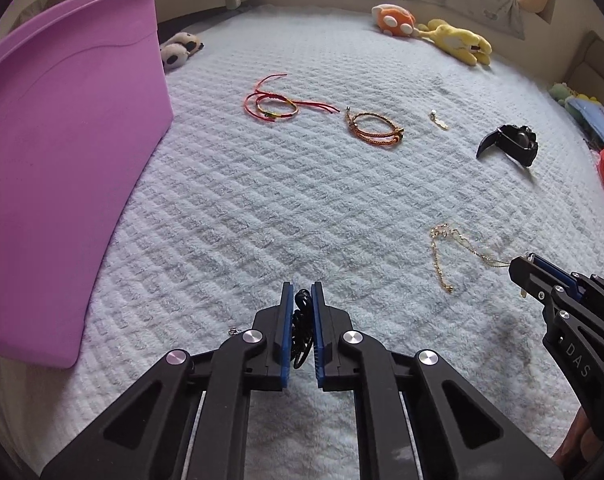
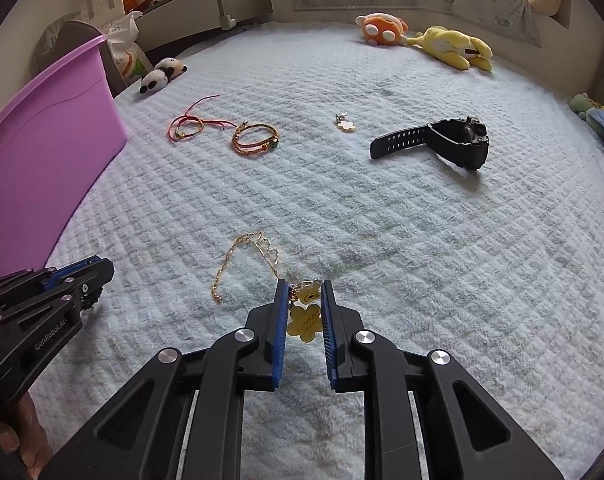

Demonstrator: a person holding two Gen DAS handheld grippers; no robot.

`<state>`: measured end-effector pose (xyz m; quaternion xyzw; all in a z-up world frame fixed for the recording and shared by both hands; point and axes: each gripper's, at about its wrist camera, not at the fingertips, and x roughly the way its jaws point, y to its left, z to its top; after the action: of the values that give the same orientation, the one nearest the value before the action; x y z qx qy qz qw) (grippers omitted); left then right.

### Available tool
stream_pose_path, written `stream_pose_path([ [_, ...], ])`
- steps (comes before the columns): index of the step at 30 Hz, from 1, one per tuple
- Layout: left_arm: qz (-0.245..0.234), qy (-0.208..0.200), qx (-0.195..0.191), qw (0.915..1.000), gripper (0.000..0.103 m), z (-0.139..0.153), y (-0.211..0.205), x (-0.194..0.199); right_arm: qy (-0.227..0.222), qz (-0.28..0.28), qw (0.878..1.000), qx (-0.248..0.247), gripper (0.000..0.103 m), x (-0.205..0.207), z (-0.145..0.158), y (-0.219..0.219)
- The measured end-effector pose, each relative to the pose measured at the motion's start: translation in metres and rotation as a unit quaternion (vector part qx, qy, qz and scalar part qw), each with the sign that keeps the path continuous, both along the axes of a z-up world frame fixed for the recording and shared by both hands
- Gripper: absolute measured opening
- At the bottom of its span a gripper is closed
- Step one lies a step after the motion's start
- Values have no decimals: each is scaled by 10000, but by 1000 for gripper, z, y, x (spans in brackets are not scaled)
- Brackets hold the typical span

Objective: Organize jewelry
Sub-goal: 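Carry the black cord necklace in the left tool while the right tool carries the gold chain to the tub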

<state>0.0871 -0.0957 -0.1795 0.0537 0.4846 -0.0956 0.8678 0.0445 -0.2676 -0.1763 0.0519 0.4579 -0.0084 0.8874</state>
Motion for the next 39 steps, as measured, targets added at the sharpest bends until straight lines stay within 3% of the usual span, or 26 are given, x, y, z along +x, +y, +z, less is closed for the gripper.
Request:
stream_pose_path([
  [5, 29, 61, -100, 9999, 9, 36, -1, -10, -40, 28, 9999, 88, 16, -10, 36, -5],
  [12, 505, 348, -233, 9978, 9, 86, 10, -20, 16, 293, 9996, 33, 16, -24, 94, -8],
  [25, 1246, 286, -125, 9917, 9, 213, 41, -47, 51, 819, 9959, 371, 16, -33, 203, -5],
  [32, 1801, 246, -243, 9830, 9, 263, 89, -36, -246, 1512, 9875, 360, 16, -7, 269, 36],
  [39, 1879, -131, -74, 9821, 9, 309, 149, -3, -589, 1931, 9785, 430, 16, 30, 321, 108],
])
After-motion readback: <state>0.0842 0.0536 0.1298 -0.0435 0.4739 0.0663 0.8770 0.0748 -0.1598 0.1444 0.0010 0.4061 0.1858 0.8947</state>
